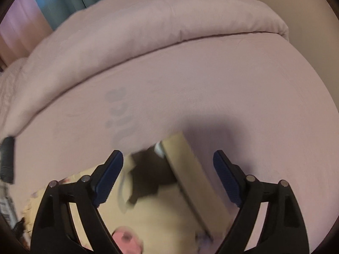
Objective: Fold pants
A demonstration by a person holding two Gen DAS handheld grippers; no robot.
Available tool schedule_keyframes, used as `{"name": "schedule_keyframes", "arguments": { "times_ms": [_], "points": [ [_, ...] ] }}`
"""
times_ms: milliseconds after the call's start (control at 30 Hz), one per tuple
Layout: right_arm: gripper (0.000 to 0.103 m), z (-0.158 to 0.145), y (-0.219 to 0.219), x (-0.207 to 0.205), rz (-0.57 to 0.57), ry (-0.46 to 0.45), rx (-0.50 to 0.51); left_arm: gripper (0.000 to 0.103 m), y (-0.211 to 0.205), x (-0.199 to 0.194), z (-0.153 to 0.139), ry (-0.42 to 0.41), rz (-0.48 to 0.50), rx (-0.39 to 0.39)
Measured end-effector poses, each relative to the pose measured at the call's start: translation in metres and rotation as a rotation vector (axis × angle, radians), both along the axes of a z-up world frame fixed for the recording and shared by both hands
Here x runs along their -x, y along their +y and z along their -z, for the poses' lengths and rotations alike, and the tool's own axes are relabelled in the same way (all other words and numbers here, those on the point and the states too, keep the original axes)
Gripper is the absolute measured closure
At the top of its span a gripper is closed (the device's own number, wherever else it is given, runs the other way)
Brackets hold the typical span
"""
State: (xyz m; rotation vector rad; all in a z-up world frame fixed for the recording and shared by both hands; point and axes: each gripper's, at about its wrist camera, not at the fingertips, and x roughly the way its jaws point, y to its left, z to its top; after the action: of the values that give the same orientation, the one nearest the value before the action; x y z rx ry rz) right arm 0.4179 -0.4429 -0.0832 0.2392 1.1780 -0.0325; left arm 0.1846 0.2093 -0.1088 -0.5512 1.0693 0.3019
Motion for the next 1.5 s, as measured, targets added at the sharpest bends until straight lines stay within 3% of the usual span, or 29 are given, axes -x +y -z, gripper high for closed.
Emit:
{"name": "schedule_keyframes", "arguments": {
  "times_ms": [67,100,133,167,200,267,333,467,667,767,867,1000,1100,1200,1367,1500],
  "points": [
    [0.032,0.018,0.000,-0.006,0.004,0.031,0.005,0.084,-0.002,-0.002,-0.001,-0.017,0.005,-0.006],
    [0.032,0.022,0.003,-0.003,0.006,0.002,0.026,0.089,-0.002,-0.002,0.000,-0.031,0.011,0.008],
    [0.040,0.021,0.005,0.001,0.004,-0.043,0.054,0.091,-0.003,-0.001,0.001,-0.040,0.006,0.024],
    [0.056,0.018,0.007,0.003,-0.004,-0.070,0.067,0.093,-0.002,-0.002,0.000,-0.041,0.000,0.024],
    [0.095,0.016,0.006,0.005,-0.007,-0.074,0.049,0.094,-0.003,-0.002,-0.001,-0.049,-0.002,0.027],
    [0.096,0.009,-0.003,0.008,0.028,-0.080,-0.050,0.096,-0.001,-0.002,-0.008,-0.081,-0.010,0.052],
    [0.096,-0.005,-0.009,0.013,0.063,-0.100,-0.081,0.098,0.002,0.002,-0.022,-0.120,-0.039,0.059],
    [0.096,-0.065,-0.026,0.039,0.059,-0.243,-0.227,0.099,0.002,0.020,-0.064,-0.234,-0.060,0.072],
    [0.096,-0.168,-0.047,0.125,-0.020,-0.444,-0.292,0.100,-0.010,0.075,-0.116,-0.379,-0.003,0.051],
    [0.095,-0.187,-0.051,0.171,-0.048,-0.470,-0.276,0.100,-0.012,0.109,-0.117,-0.385,0.009,0.028],
    [0.095,-0.166,-0.065,0.205,-0.046,-0.426,-0.248,0.100,-0.012,0.131,-0.096,-0.323,0.010,0.033],
    [0.095,-0.095,-0.081,0.241,0.019,-0.293,-0.257,0.100,-0.012,0.158,-0.064,-0.258,-0.014,0.092],
    [0.095,-0.047,-0.095,0.272,0.101,-0.207,-0.327,0.100,-0.015,0.170,-0.057,-0.239,-0.026,0.112],
    [0.095,-0.039,-0.090,0.292,0.132,-0.185,-0.322,0.100,-0.019,0.177,-0.067,-0.268,-0.020,0.112],
    [0.095,-0.075,-0.088,0.328,0.121,-0.278,-0.329,0.100,-0.013,0.198,-0.088,-0.339,-0.021,0.109],
    [0.095,-0.081,-0.094,0.364,0.117,-0.293,-0.309,0.100,-0.008,0.218,-0.070,-0.296,-0.045,0.133]
  ]
}}
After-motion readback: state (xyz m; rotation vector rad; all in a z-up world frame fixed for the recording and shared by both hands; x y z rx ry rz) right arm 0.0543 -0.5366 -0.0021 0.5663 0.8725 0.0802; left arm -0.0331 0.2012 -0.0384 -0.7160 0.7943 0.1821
